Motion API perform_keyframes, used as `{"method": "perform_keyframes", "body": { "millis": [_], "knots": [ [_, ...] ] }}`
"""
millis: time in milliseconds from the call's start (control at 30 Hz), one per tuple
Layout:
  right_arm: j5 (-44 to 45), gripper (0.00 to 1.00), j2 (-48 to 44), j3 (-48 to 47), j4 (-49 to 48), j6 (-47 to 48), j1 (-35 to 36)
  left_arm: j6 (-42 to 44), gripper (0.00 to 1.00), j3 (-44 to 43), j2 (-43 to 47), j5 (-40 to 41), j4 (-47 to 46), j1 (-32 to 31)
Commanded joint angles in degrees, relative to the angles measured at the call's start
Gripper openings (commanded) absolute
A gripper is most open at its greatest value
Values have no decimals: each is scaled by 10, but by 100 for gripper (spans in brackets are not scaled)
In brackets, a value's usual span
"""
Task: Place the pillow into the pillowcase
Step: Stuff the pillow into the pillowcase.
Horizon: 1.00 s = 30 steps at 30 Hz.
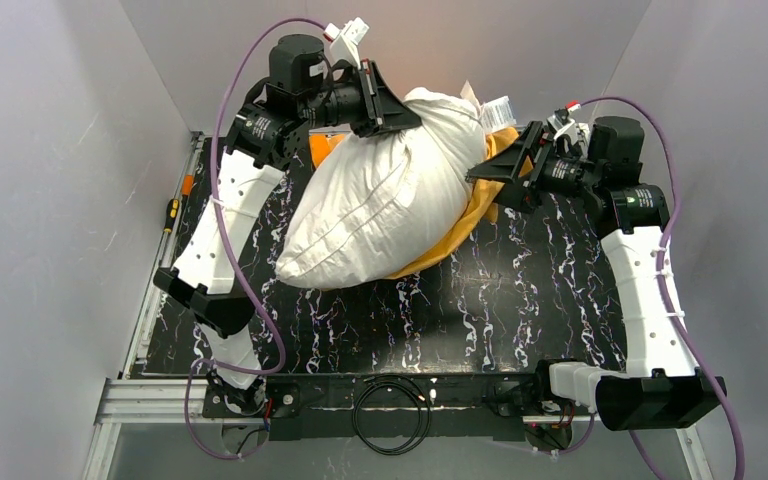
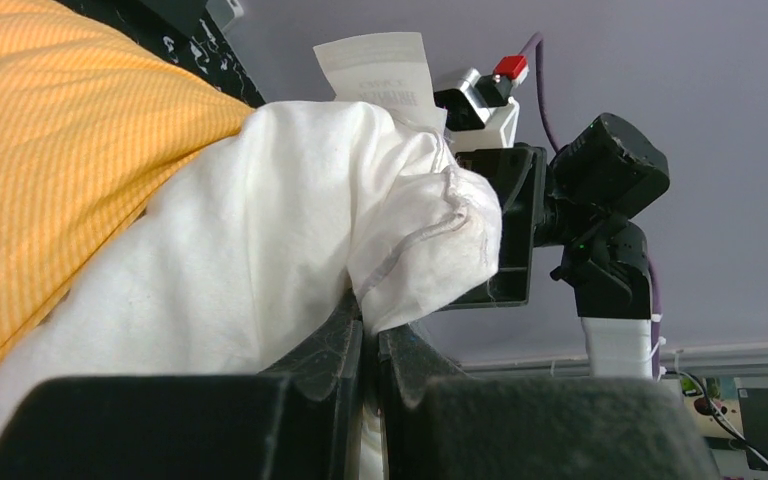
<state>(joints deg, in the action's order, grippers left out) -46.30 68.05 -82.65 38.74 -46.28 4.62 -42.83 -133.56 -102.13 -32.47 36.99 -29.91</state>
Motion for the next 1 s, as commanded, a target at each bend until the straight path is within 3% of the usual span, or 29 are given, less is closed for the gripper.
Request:
{"method": "perform_keyframes", "body": {
  "millis": [0, 133, 333, 500, 633, 767, 867, 967],
  "knots": [
    [-3, 96, -5, -27, -32, -21, -1, 21, 0, 0, 0, 33, -2, 5],
    [6, 90, 6, -60, 58, 26, 0, 22, 0, -11, 0, 47, 2, 5],
    [62, 84, 23, -126, 330, 151, 1, 27, 0, -51, -15, 99, 48, 5],
    [11, 71, 14, -112, 386, 171, 2, 29, 0, -53, -15, 131, 59, 5],
    [-40, 57, 4, -89, 314, 117, 7, 24, 0, -60, -20, 121, 58, 5],
    [-32, 33, -14, -28, 108, -28, 42, 17, 0, -63, -21, 111, 52, 5],
    [22, 27, -15, 14, -8, -101, 98, 16, 0, -60, -20, 108, 52, 6],
    [83, 25, 10, 28, -46, -107, 170, 11, 0, -58, -21, 105, 51, 6]
  ]
}}
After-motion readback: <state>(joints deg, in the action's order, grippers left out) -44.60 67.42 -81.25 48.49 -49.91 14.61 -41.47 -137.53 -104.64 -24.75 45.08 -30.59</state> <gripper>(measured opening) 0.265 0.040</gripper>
